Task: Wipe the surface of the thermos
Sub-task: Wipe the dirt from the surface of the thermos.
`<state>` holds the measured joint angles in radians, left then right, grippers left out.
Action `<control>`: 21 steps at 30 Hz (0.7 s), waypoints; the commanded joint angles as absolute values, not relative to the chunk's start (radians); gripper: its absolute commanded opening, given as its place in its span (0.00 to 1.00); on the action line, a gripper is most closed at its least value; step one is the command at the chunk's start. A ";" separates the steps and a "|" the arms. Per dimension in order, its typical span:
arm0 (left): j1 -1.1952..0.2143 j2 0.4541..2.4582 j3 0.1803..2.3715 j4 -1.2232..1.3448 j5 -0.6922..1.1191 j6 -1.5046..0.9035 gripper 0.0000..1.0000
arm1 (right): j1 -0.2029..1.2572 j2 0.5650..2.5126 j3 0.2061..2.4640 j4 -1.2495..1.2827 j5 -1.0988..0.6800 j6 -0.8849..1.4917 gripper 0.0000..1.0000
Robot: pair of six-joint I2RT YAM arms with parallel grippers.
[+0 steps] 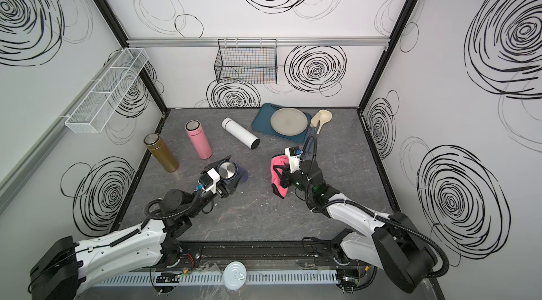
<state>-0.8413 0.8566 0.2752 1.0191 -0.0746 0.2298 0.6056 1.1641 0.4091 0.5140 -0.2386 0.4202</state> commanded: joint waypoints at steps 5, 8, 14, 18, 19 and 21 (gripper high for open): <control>-0.804 0.746 0.335 1.100 -0.267 -0.114 0.00 | 0.679 1.249 0.371 0.685 -0.233 0.434 0.00; -0.802 0.718 0.353 1.052 -0.327 -0.238 0.00 | 0.759 1.289 0.387 0.730 -0.221 0.395 0.00; -0.804 0.709 0.383 0.997 -0.313 -0.399 0.00 | 0.809 1.358 0.401 0.858 -0.279 0.397 0.00; -0.805 0.701 0.394 0.971 -0.354 -0.455 0.00 | 0.826 1.369 0.423 0.870 -0.302 0.398 0.00; -0.805 0.700 0.393 0.972 -0.358 -0.454 0.00 | 0.833 1.368 0.427 0.870 -0.309 0.395 0.00; -0.804 0.699 0.390 0.974 -0.378 -0.457 0.00 | 0.852 1.361 0.430 0.879 -0.321 0.388 0.00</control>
<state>-0.8085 0.7204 0.3408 0.8917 -0.3389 -0.3920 0.8272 1.3685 0.3965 0.8021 -0.2852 0.3996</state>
